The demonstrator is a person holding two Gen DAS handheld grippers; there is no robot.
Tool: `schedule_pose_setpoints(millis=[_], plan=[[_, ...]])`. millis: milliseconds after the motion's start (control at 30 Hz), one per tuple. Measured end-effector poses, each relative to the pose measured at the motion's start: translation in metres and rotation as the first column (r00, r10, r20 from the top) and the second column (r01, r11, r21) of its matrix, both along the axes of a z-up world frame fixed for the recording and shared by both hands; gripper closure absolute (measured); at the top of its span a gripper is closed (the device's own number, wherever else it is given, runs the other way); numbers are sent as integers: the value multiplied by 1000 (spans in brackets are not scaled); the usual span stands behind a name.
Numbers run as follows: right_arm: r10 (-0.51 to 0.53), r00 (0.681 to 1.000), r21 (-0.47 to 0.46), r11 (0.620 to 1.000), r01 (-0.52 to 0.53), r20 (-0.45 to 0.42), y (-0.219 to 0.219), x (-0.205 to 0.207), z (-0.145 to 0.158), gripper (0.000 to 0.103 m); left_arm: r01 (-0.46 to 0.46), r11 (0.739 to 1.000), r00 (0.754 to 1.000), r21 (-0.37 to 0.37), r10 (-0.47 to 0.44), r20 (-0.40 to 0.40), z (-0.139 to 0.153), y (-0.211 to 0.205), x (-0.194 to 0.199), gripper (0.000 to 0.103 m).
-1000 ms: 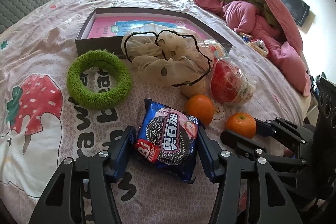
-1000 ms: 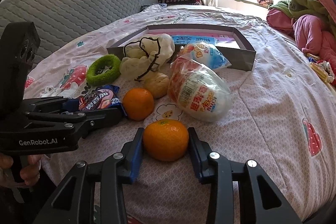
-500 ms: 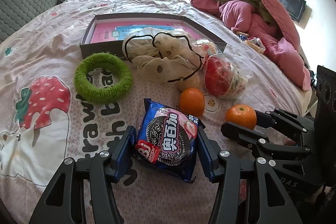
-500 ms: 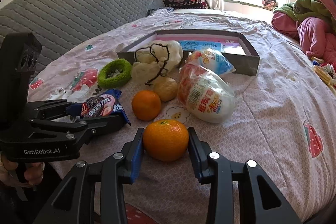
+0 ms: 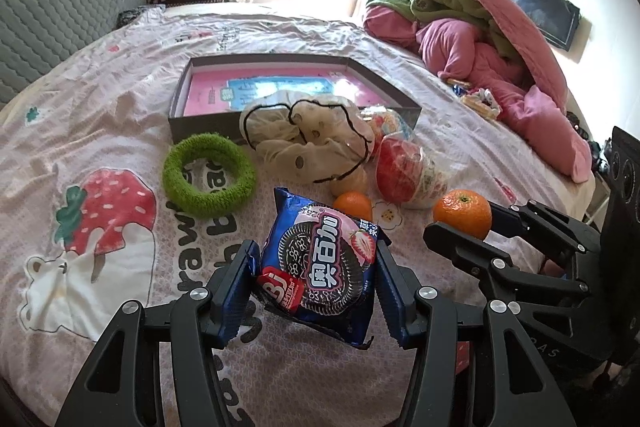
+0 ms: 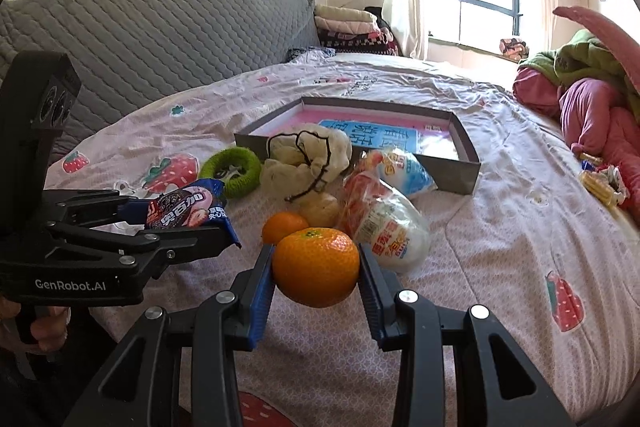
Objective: Organize objects
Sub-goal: 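Lift and carry the orange and cookie pack over the grey tray with both grippers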
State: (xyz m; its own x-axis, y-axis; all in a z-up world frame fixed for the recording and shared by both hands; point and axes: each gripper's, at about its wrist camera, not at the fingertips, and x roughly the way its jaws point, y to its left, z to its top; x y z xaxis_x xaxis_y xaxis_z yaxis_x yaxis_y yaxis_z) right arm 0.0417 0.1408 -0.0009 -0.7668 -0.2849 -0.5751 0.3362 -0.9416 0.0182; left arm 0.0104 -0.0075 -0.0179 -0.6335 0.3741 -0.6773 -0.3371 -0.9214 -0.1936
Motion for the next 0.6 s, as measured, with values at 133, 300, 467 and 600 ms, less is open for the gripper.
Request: schedule_pose_setpoints(millis=[133, 300, 467, 600], plan=[[-19, 1000, 2, 1000, 19, -24, 3, 1, 5, 63, -13, 1000, 999, -7, 13, -31, 7, 0, 2, 45], [-43, 998, -16, 999, 43, -39, 9, 0, 9, 63, -26, 1000, 998, -14, 25, -50, 10, -2, 2, 45], [-56, 997, -20, 998, 55, -50, 14, -3, 12, 63, -29, 999, 998, -22, 28, -57, 12, 0, -2, 45], [-58, 997, -29, 998, 56, -54, 17, -9, 16, 63, -29, 999, 998, -16, 28, -63, 15, 1, -7, 45]])
